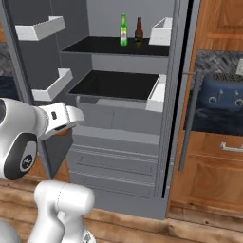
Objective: Place the beers on the top shelf of the fridge to keep them out of children's reach, and place the tangerine on lower shelves for easy access.
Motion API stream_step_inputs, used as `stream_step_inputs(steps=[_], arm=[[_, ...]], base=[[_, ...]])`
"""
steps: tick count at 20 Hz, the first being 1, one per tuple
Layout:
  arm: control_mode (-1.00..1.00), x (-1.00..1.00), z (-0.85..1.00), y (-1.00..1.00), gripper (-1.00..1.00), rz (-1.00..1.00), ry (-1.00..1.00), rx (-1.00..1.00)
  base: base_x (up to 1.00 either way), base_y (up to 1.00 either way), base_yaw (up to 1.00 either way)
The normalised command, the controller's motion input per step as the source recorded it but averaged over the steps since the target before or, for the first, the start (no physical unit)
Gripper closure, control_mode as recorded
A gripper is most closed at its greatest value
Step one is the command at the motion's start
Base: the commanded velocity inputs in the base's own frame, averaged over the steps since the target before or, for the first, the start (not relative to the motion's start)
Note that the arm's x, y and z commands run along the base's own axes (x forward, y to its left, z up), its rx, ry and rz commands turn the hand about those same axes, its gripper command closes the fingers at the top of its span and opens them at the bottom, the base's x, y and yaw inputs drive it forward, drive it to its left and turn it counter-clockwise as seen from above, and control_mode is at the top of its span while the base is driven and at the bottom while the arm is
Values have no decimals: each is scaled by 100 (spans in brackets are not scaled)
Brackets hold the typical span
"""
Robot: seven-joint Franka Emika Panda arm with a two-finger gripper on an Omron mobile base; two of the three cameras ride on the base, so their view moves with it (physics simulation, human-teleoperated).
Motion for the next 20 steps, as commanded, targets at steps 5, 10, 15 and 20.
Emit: stream_step_inputs(steps=[5, 10, 15, 20], arm=[[100, 0, 0, 0, 100, 0, 0, 0], [100, 0, 0, 0, 100, 0, 0, 0], [100, 0, 0, 0, 100, 0, 0, 0], [100, 0, 0, 0, 100, 0, 0, 0]], base=[[66, 0, -12], [63, 0, -12], [56, 2, -11], [53, 9, -10]])
